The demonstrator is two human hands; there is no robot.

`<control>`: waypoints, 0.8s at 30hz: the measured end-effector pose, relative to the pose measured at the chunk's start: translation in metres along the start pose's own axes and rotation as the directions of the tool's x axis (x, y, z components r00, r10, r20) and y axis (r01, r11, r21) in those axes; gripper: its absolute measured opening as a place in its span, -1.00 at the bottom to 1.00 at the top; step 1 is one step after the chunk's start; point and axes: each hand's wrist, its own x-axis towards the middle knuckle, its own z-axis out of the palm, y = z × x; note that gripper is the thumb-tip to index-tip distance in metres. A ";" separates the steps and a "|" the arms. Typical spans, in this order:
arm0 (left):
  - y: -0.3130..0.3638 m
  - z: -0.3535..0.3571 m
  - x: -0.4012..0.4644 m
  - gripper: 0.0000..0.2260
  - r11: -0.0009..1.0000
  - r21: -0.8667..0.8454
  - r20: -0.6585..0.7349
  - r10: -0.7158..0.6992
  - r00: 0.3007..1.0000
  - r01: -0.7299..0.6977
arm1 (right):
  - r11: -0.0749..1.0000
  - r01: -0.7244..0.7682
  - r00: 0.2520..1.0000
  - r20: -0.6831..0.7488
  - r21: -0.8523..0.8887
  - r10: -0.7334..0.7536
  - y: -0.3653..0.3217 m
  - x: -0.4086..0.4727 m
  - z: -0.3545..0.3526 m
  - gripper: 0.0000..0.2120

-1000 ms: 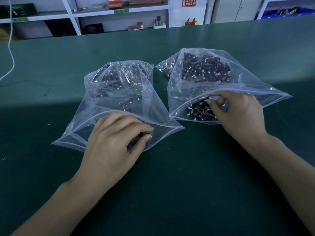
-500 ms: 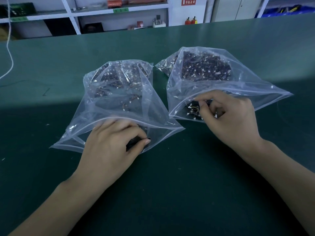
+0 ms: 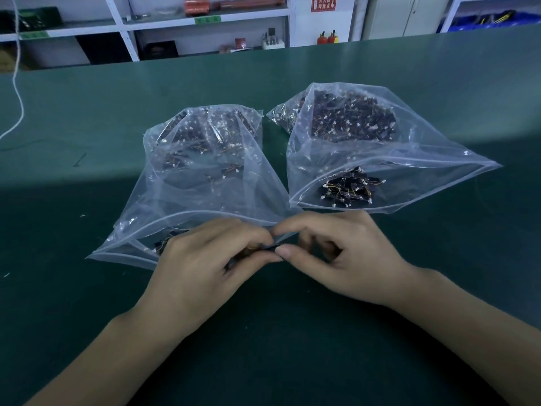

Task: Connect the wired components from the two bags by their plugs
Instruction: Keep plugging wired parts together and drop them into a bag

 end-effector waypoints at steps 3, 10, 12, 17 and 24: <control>0.002 0.002 0.000 -0.86 1.000 -0.022 -0.031 -0.017 0.999 0.016 | 1.000 0.008 1.000 -0.011 0.001 -0.008 0.002 0.002 -0.002 -0.93; 0.007 0.002 -0.003 -0.75 0.965 -0.159 -0.066 -0.221 0.973 0.208 | 0.997 0.036 0.994 -0.099 -0.063 -0.042 0.005 0.002 -0.003 -0.91; 0.007 0.001 -0.002 -0.78 0.957 -0.164 -0.086 -0.257 0.963 0.240 | 0.997 0.045 0.992 -0.112 -0.063 -0.052 0.005 0.002 -0.002 -0.91; 0.006 0.003 -0.002 -0.81 0.981 -0.093 -0.118 -0.179 0.977 0.168 | 0.997 0.058 0.989 -0.132 -0.052 -0.064 0.006 0.001 -0.003 -0.86; 0.004 0.002 -0.001 -0.82 0.989 -0.121 -0.082 -0.097 0.992 0.086 | 0.999 0.023 0.996 -0.084 -0.047 -0.027 0.006 0.001 -0.002 -0.91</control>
